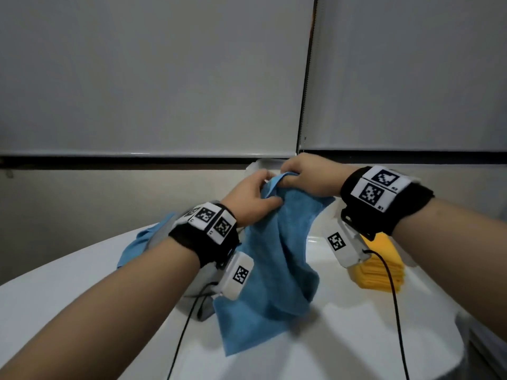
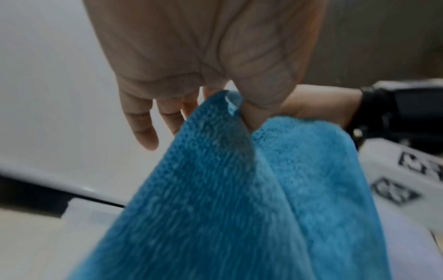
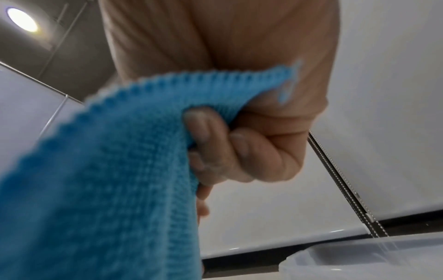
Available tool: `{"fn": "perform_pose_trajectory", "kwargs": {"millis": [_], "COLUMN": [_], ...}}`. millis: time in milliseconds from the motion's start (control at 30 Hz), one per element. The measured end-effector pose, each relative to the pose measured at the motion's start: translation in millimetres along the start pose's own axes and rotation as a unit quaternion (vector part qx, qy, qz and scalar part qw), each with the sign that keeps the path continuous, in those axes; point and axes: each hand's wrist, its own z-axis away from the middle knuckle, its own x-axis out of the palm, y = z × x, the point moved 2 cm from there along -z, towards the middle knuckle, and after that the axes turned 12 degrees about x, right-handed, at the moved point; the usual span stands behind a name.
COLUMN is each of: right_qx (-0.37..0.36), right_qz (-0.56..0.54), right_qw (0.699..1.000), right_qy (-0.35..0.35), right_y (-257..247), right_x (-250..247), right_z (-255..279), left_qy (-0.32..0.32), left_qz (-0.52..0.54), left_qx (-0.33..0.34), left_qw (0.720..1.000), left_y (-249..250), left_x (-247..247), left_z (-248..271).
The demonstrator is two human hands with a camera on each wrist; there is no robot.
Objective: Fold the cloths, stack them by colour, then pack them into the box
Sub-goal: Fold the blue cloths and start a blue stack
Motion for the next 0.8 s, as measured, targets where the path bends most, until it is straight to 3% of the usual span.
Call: {"fn": "perform_pose_trajectory", "kwargs": {"millis": [133, 267, 333, 400, 567, 800], "right_qx": [0.02, 0.041, 0.069, 0.095, 0.107, 0.105], "right_qz": [-0.039, -0.053, -0.074, -0.098, -0.201, -0.302], "right_qw": [0.999, 0.997, 0.995, 0.99, 0.974, 0.943], "right_qy": [0.02, 0.027, -0.006, -0.031, 0.012, 0.087], "right_y": [0, 18, 38, 56, 68, 78], "right_x": [-23, -53, -64, -69, -71, -68], "right_z": [21, 34, 40, 47, 54, 61], "left_qy": [0.016, -0.037, -0.11, -0.154, -0.084, -0.08], "left_qz": [-0.228, -0.251, -0.218, -0.118, 0.062, 0.098], "left_qx": [0.044, 0.002, -0.011, -0.023, -0.047, -0.037], "left_qw": [0.973, 0.967, 0.97, 0.981, 0.993, 0.991], "left_y": [9, 1, -2, 4, 29, 42], "left_x": [-3, -18, -37, -55, -79, -106], "left_z": [9, 29, 41, 51, 57, 52]}}
